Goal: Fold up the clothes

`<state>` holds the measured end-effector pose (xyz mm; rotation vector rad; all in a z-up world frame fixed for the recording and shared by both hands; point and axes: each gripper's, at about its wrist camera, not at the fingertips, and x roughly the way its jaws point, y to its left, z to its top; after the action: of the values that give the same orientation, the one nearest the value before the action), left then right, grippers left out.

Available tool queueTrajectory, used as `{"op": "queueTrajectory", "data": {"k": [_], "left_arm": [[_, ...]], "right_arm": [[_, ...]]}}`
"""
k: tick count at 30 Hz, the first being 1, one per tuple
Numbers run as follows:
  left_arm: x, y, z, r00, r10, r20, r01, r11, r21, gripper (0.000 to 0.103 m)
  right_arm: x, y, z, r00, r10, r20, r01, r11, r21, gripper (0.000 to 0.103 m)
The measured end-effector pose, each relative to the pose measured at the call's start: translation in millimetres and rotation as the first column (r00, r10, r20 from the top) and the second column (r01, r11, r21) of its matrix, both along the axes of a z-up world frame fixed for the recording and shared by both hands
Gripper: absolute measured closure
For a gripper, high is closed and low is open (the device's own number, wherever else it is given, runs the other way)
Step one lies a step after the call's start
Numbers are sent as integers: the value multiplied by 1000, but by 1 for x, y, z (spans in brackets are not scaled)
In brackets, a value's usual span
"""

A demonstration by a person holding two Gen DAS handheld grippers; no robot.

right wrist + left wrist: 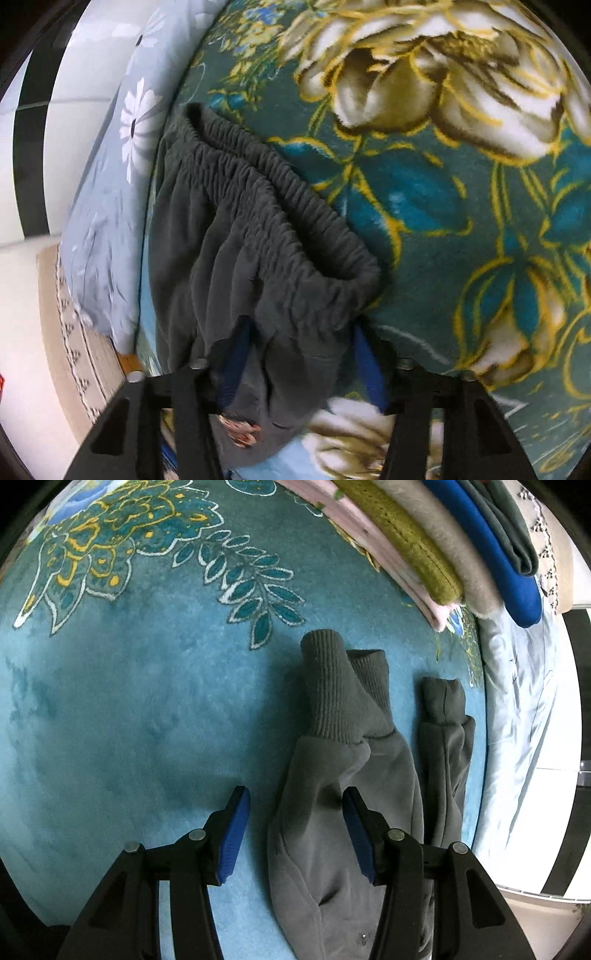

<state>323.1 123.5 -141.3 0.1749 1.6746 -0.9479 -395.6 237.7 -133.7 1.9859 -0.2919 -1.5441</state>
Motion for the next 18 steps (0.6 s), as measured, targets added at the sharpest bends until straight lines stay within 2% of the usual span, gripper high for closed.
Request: {"op": "queueTrajectory", "data": {"k": [2, 3, 5, 6, 7, 11, 13, 15, 16, 18], "left_arm": [[-1, 2, 0, 1000, -7, -7, 7, 1000, -5, 51], [-2, 3, 5, 1000, -23, -3, 23, 999, -29, 52], [-6, 5, 13, 998, -55, 6, 55, 996, -76, 69], [-7, 6, 17, 997, -71, 11, 71, 992, -100, 85], [-9, 7, 22, 996, -86, 16, 87, 989, -123, 96], [-15, 11, 39, 988, -146, 41, 152, 965, -214, 99], [-20, 18, 56, 979, -192, 72, 204, 937, -282, 99], [-25, 28, 69, 971, -222, 94, 240, 923, -302, 99], [-27, 33, 74, 966, -237, 103, 257, 917, -305, 99], [-33, 29, 67, 956, -273, 109, 290, 931, -221, 98]], "right_arm": [[0, -4, 5, 1000, 2, -8, -2, 1000, 12, 71], [0, -4, 10, 1000, 1, -13, -1, 1000, 9, 72], [0, -6, 22, 1000, -1, -28, 1, 1000, -17, 74], [1, -7, 29, 999, 0, -36, -1, 1000, -30, 75], [0, -8, 36, 999, 3, -47, -5, 999, -43, 76], [-6, -11, 72, 995, 12, -98, -21, 995, -93, 79], [-12, -7, 93, 989, 23, -148, -40, 993, -114, 79], [-19, 6, 102, 981, 31, -189, -51, 993, -102, 80], [-22, 13, 104, 978, 34, -207, -54, 994, -91, 80], [-27, 27, 101, 974, 35, -226, -49, 997, -59, 80]]}}
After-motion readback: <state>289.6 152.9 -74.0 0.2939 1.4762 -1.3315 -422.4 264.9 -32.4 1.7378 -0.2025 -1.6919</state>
